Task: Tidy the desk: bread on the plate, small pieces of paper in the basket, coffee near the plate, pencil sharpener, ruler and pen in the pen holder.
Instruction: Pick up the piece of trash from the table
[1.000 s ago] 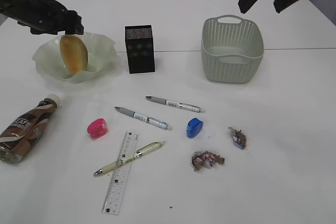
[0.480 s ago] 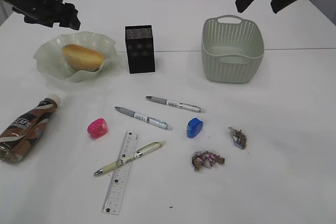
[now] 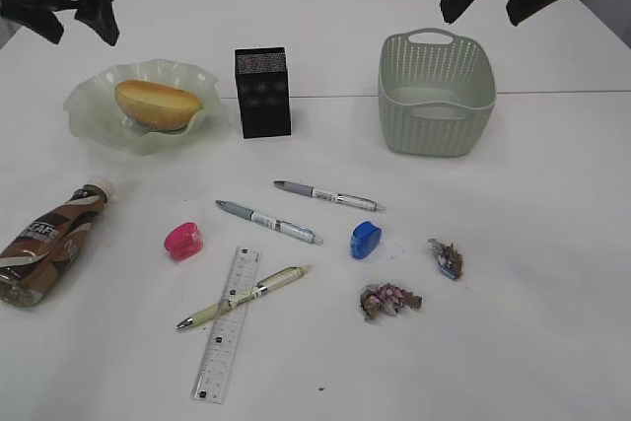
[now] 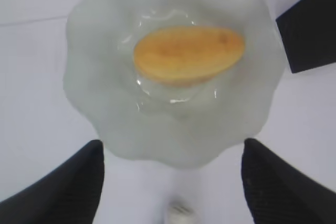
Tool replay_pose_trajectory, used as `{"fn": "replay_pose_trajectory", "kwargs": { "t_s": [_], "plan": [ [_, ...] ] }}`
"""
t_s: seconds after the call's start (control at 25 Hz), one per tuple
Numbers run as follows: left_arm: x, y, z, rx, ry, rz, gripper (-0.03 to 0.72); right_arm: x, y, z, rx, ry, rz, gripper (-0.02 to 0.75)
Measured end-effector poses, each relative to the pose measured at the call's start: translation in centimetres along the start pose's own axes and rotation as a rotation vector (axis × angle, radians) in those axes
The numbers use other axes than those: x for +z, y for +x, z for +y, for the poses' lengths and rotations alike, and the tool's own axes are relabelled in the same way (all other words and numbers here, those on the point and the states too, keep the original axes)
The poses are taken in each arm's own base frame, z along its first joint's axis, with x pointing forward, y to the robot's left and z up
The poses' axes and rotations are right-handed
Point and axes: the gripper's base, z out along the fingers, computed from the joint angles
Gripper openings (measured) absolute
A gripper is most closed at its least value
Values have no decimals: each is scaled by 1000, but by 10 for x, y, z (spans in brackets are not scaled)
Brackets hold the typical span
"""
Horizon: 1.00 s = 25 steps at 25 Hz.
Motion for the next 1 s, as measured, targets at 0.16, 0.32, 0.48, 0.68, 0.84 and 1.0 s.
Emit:
{"fn": "replay_pose_trajectory", "kwargs": {
  "t_s": [0.16, 0.32, 0.48, 0.68, 0.84, 1.0],
  "plan": [
    [-12, -1, -1, -29, 3, 30, 582, -3, 0, 1, -1, 0, -7, 552],
    [-17, -1, -4, -57, 34, 34, 536, -20, 3, 3, -7, -2, -42, 552],
    [-36, 4, -9, -69, 67, 34, 518, -46, 7, 7, 1, -5, -96, 552],
    [-72, 20, -16, -64, 76, 39, 515, -77, 19, 13, 32, -26, -157, 552],
    [-113, 32, -28, -43, 91, 6, 515, -82, 43, 15, 50, -44, -124, 552],
    [-168, 43, -47, -17, 139, -82, 514, -68, 73, 12, 106, -38, -30, 552]
  ]
}}
